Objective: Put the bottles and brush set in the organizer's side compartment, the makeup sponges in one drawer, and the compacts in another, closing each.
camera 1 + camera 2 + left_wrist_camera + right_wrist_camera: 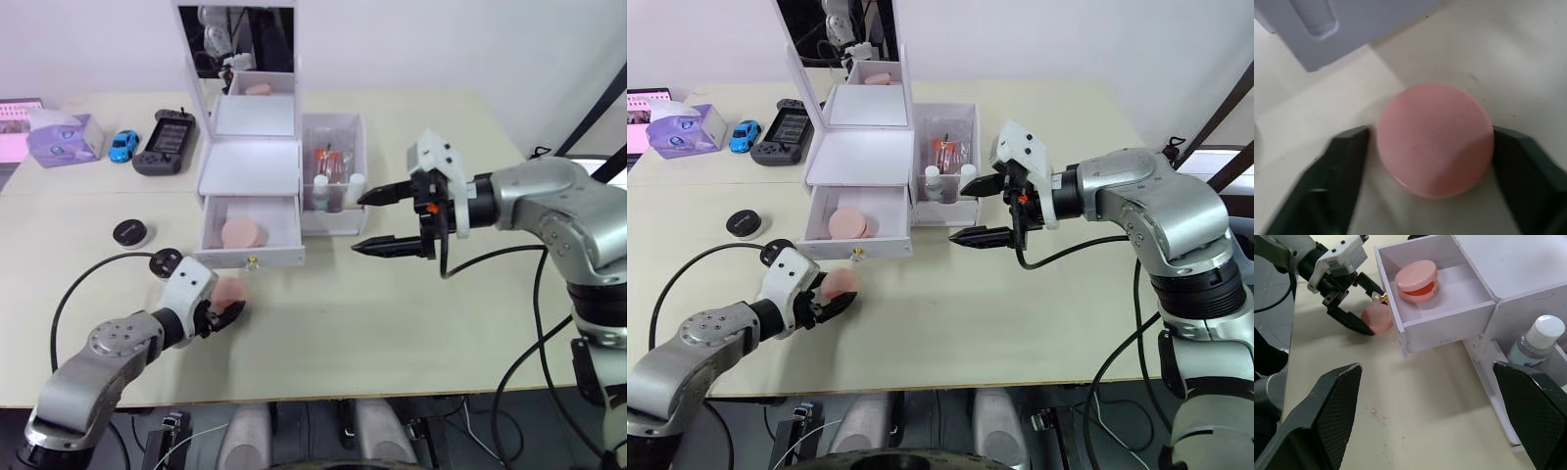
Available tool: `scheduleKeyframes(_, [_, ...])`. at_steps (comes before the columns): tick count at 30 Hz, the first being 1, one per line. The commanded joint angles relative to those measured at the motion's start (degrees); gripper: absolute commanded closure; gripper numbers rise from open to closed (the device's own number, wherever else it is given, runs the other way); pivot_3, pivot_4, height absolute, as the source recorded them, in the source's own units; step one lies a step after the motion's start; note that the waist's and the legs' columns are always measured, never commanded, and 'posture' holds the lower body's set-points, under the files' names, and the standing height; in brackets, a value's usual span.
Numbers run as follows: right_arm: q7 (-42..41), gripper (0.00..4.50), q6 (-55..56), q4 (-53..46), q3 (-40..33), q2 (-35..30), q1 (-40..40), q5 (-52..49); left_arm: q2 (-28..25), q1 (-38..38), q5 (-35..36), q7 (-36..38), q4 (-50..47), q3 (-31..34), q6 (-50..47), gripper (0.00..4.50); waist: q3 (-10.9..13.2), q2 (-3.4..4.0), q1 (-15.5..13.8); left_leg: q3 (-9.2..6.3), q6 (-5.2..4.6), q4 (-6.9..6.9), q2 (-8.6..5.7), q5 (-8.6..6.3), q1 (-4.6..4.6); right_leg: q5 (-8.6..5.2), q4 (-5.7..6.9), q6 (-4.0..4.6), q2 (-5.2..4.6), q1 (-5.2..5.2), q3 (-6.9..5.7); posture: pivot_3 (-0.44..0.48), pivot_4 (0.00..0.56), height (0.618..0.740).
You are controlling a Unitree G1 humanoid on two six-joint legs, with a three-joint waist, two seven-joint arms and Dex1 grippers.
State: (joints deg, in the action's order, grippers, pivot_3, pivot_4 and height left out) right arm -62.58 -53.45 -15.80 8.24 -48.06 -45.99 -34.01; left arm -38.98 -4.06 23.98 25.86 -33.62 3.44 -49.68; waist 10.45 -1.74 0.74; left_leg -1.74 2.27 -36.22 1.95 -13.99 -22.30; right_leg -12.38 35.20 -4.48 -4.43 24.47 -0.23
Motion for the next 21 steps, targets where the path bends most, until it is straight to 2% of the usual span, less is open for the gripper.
scheduleKeyframes(1, [0.13,0.00,0.62,-0.99,-1.42,-0.11,-0.95,-0.14,-0.67,0.69,-0.08,0.08,-0.89,2.31,-0.47,1.86,0.00,0.00,-0.01,0.00,0.00,0.00,0.00,0.00,0.00,0.00,0.00,0.00,0.00,0.00,0.00,0.000,0.150,0.740])
scheduleKeyframes(6, [-0.67,0.00,1.10,0.01,-0.67,-0.03,-1.46,0.21,-1.11,-1.24,0.69,0.07,-0.42,8.80,-0.84,1.86,0.00,0.00,0.10,0.00,0.00,0.04,0.00,0.00,-0.01,0.00,-0.01,0.00,0.00,0.01,0.00,0.000,0.150,0.740])
scheduleKeyframes(13, [-4.51,0.00,3.17,2.96,0.97,1.06,-4.47,0.48,-1.09,-4.39,7.24,4.43,-1.36,26.84,0.30,1.86,0.01,0.00,0.08,-0.01,0.00,0.05,0.01,0.00,0.00,0.00,0.01,0.00,0.01,0.04,-0.01,0.000,0.150,0.740])
scheduleKeyframes(17, [-6.37,0.00,3.98,4.24,1.08,1.51,-6.18,0.16,-6.09,-1.80,10.69,8.24,0.48,36.62,0.31,1.86,0.03,-0.09,-0.08,-0.02,0.00,0.00,0.01,0.00,-0.05,0.00,-0.02,0.00,0.00,0.04,-0.02,0.000,0.150,0.740])
scheduleKeyframes(21, [-6.64,0.00,2.57,3.45,-0.90,2.01,-6.86,-2.23,-13.32,6.42,16.64,12.30,2.60,37.86,-1.29,1.86,0.03,-0.09,-0.19,-0.01,0.01,0.00,-0.01,0.00,-0.05,0.00,-0.03,0.00,-0.03,0.03,-0.02,0.000,0.150,0.740])
